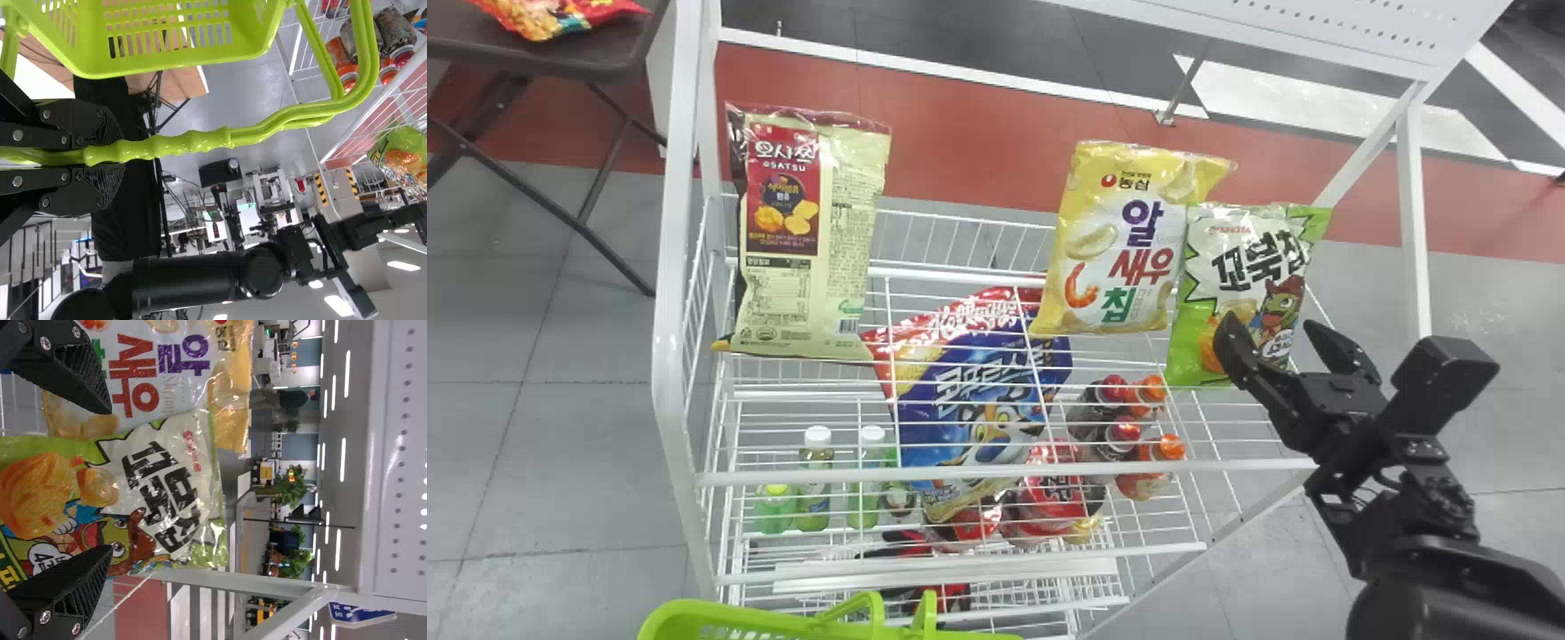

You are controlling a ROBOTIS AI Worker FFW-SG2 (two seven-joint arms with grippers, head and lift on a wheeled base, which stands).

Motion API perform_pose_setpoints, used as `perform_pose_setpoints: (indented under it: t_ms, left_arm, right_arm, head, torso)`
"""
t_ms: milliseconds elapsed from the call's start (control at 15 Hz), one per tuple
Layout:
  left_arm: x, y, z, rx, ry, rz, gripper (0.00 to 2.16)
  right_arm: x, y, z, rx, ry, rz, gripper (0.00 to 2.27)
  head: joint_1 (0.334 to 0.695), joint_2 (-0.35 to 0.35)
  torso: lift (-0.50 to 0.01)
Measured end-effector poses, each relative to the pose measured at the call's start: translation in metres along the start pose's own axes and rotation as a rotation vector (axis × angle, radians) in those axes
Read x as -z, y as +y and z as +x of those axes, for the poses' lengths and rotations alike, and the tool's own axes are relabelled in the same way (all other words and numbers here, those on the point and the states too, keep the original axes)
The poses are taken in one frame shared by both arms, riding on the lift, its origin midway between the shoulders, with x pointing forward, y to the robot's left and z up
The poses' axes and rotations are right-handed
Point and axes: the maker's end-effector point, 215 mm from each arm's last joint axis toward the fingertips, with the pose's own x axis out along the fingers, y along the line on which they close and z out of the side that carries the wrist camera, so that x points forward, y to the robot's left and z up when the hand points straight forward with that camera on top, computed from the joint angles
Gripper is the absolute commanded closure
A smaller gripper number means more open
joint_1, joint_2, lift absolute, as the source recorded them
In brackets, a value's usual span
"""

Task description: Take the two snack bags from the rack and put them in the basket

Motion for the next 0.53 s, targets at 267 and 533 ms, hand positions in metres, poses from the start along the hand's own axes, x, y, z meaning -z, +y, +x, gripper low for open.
perform_pose_setpoints:
  t_ms: [267, 533]
  left_arm:
    - [-0.002, 0.002, 0.0, -0.008, 0.001, 0.003, 1.64]
    - [-0.001, 0.002, 0.001, -0.005, 0.004, 0.0, 1.64]
  right_arm:
    - [0.003, -0.005, 0.016, 0.006, 0.013, -0.013, 0.19]
    - [0.004, 0.005, 0.036, 0.007, 0.039, -0.039, 0.19]
  head:
    - [0.695, -0.35]
    - [0.695, -0.35]
  torso:
    - [-0.01]
    - [-0.01]
